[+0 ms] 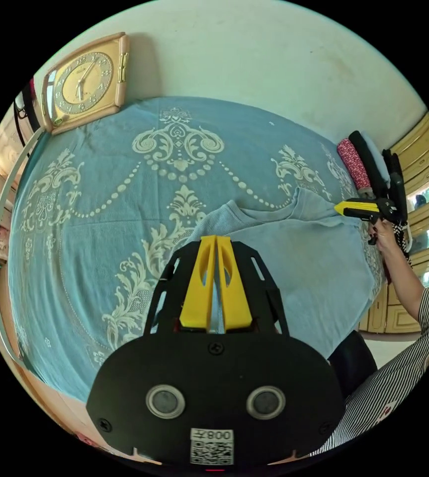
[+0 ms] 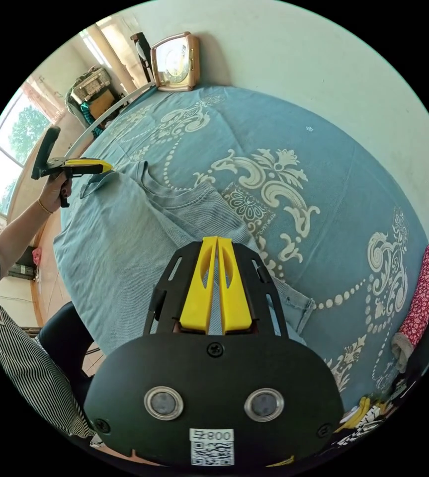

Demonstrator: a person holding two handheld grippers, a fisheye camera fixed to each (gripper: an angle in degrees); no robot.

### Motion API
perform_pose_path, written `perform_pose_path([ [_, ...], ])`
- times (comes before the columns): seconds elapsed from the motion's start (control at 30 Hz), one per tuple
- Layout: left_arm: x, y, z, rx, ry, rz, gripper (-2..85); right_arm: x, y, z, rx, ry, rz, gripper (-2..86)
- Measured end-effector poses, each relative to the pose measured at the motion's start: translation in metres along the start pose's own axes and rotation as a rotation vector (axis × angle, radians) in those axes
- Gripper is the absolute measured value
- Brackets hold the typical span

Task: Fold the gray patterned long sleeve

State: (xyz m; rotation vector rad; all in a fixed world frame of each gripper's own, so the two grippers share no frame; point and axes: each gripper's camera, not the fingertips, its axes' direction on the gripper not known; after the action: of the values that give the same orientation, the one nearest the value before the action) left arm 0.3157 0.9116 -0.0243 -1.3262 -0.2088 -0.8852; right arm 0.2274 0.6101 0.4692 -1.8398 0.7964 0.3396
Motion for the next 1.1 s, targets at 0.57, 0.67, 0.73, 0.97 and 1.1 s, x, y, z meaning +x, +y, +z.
perform_pose_path([
  [0.57,-0.05,-0.003,-0.031,-0.005,-0.123,-0.055,1.1,0.019,0.009,-0.045,-0.035,0.097,0.003,0.1],
  [0.67,-0.046,-0.004,-0.033,0.024,-0.022,-0.001,2.7,0.017,0.015,-0.055,-0.012,0.047,-0.015,0.3],
  [0.73,-0.042,-0.007,-0.026,-0.009,0.002,0.046,4.5,0.013,0.023,-0.059,-0.006,0.065,-0.03,0.6],
  [0.97,-0.032,-0.037,0.001,-0.162,0.012,0.218,8.1,0.01,0.02,-0.064,-0.059,0.085,-0.094,7.1],
  [1.1,-0.021,-0.041,0.019,-0.275,-0.04,0.308,7.8,0.008,0.012,-0.058,-0.102,0.108,-0.151,8.2],
])
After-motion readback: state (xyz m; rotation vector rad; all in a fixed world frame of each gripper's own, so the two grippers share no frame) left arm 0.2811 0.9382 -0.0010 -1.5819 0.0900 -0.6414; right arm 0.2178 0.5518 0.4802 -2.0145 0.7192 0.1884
